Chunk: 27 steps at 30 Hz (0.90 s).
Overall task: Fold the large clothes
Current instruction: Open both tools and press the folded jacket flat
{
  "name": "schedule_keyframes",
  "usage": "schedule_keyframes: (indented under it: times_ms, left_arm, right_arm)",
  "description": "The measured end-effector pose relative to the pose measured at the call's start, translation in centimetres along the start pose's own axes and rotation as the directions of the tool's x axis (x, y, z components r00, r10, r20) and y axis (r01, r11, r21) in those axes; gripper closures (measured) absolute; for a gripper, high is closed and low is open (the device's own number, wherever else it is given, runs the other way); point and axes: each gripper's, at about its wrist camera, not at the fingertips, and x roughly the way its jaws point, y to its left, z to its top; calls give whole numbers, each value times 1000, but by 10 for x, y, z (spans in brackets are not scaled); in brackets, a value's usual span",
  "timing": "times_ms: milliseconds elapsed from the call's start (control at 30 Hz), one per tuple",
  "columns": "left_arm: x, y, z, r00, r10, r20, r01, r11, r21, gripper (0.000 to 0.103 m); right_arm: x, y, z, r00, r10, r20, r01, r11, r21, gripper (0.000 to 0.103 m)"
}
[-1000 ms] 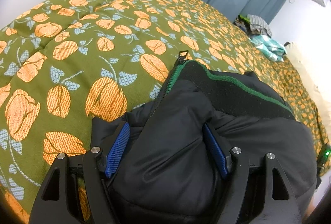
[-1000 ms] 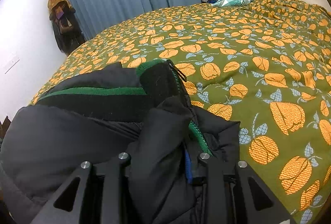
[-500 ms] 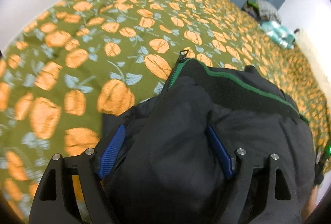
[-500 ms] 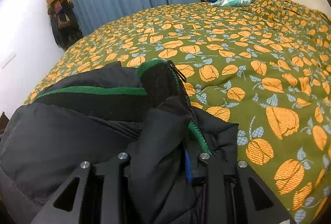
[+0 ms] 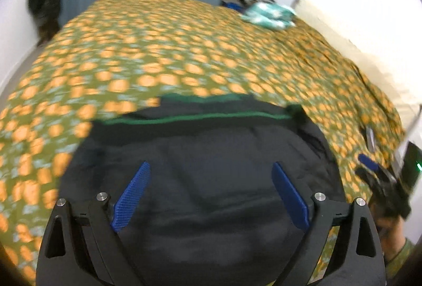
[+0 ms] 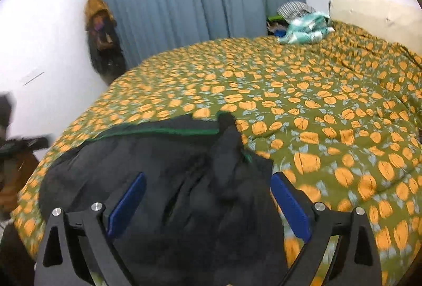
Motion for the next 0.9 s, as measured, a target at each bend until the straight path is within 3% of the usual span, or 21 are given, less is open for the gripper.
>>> schedule_keyframes:
  times_ms: [67, 167, 300, 533, 700, 900]
  left_arm:
    - [27, -11, 0, 999, 9, -44, -7, 999, 34, 9]
    - [84, -9, -8, 987, 81, -138, -79, 997, 17, 6]
    - [109, -9, -17, 984, 117, -131, -112, 993, 44, 1]
    - [83, -18, -21, 983, 125, -138, -117, 991, 62, 3]
    - [46, -44, -52, 990, 94, -103, -78, 986, 148, 3]
    - [74, -43, -72, 981, 144, -131, -118, 975, 188, 1]
  right_arm:
    - [-15, 5, -18, 1000, 9, 5, -9, 1000, -8, 6]
    - [-28, 10, -43, 1000, 11, 17, -12, 1000, 5, 6]
    - [-29, 4, -56, 999, 44, 0, -44, 998, 41, 6]
    - [-24, -3, -53, 999, 48, 24, -49, 998, 42, 6]
    - [-31, -7, -54, 997, 50, 51, -53, 997, 55, 6]
    - [-27, 0, -55, 998, 53, 43, -55, 998, 40, 6]
